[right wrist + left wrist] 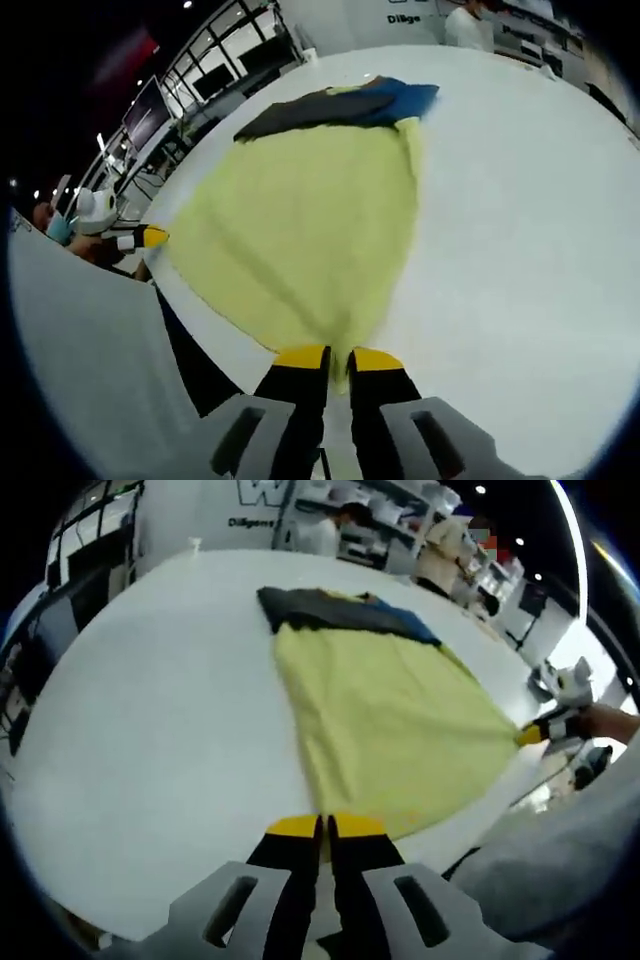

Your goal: Fold the garment on the visible template until the final outline fits inside the template.

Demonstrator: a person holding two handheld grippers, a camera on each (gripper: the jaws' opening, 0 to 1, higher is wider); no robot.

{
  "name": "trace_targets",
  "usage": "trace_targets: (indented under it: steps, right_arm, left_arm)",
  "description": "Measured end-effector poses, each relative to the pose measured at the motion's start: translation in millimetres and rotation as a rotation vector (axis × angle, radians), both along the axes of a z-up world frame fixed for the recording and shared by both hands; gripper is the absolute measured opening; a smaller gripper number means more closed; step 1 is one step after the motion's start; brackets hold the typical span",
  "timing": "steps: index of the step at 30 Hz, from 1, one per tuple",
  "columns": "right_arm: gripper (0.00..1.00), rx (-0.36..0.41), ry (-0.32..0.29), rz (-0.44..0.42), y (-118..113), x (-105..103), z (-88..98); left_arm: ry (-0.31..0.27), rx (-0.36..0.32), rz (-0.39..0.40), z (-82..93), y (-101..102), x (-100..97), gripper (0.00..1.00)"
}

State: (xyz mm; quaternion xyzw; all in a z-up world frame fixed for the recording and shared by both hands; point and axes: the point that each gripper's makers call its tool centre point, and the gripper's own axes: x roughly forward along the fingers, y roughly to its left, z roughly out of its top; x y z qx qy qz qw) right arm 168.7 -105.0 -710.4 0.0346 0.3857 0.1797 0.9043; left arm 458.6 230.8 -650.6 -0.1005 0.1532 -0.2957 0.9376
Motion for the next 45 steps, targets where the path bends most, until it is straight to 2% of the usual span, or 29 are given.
trace_targets:
  steps: [1,7,8,11,12,13,14,16,18,20,23,25,28,31,35,38,39,42,44,45]
  right_arm:
    - [0.00,-0.001,-0.001,-0.004,-1.1,-1.5,0.8]
    - [0.00,-0.006,-0.003,-0.019,-8.0,-5.5,2.2]
    - [0.00,-0.005,-0.009,-0.031,-9.6,-8.0,2.9]
    - [0.00,-0.002,-0.007,-0.052,-11.0,-13.6,2.0]
    - [0.00,-0.001,-0.001,-0.058,-11.6,-18.4,-0.1]
    - [0.00,-0.003,0.001,-0.064,-12.8,-21.1,-1.0]
    - [0.00,0.000,0.006,-0.077,-14.9,-24.5,-2.2]
    - [0.00,0.006,0.012,-0.102,-17.4,-29.7,-3.9]
    - [0.00,0.005,0.013,-0.111,-17.9,-32.8,-3.8]
    - [0.00,0.005,0.015,-0.117,-18.5,-34.6,-3.8]
    - [0.00,0.005,0.015,-0.145,-22.5,-40.6,-3.6]
    - [0.00,0.006,0.020,-0.158,-24.7,-43.8,-4.1]
    - [0.00,0.004,0.020,-0.171,-26.5,-45.6,-3.4]
    - [0.00,0.004,0.018,-0.175,-25.1,-47.4,-3.4]
    - [0.00,0.009,0.018,-0.187,-26.2,-56.0,-3.4]
    - [0.00,0.016,0.019,-0.201,-27.7,-59.7,-6.0]
    - [0.00,0.022,0.018,-0.191,-24.7,-55.9,-8.9]
    - [0.00,0.032,0.016,-0.162,-16.6,-47.1,-11.6]
    - [0.00,0.049,0.017,-0.112,-3.3,-34.2,-17.5]
    - [0.00,0.059,0.030,-0.061,7.9,-24.7,-23.6]
  left_arm:
    - [0.003,-0.003,-0.031,-2.2,-10.6,0.5,0.00]
    - [0.023,0.000,-0.090,-10.5,-38.0,-9.0,0.00]
    - [0.045,0.010,-0.116,-23.6,-49.7,-12.1,0.00]
    - [0.067,0.040,-0.139,-39.1,-61.8,-14.9,0.00]
    - [0.081,0.076,-0.144,-53.7,-62.9,-14.2,0.00]
    - [0.108,0.083,-0.150,-67.8,-67.8,-14.5,0.00]
    - [0.116,0.085,-0.155,-71.9,-69.9,-15.5,0.00]
    - [0.153,0.090,-0.185,-91.3,-83.9,-22.0,0.00]
    - [0.188,0.144,-0.207,-110.1,-89.6,-27.5,0.00]
    - [0.196,0.147,-0.223,-120.3,-92.6,-27.4,0.00]
    - [0.227,0.162,-0.263,-134.2,-106.3,-32.1,0.00]
    - [0.248,0.137,-0.260,-137.9,-113.0,-34.2,0.00]
    - [0.225,0.121,-0.289,-129.3,-124.5,-38.2,0.00]
    - [0.217,0.145,-0.304,-132.4,-124.4,-37.7,0.00]
    - [0.241,0.148,-0.306,-137.4,-127.5,-37.8,0.00]
    - [0.224,0.175,-0.309,-135.9,-123.1,-44.4,0.00]
    - [0.197,0.198,-0.314,-129.7,-116.6,-48.8,0.00]
    - [0.174,0.227,-0.302,-122.8,-96.3,-51.3,0.00]
    - [0.159,0.256,-0.274,-115.1,-65.3,-65.1,0.00]
    - [0.168,0.246,-0.239,-109.9,-40.8,-76.2,0.00]
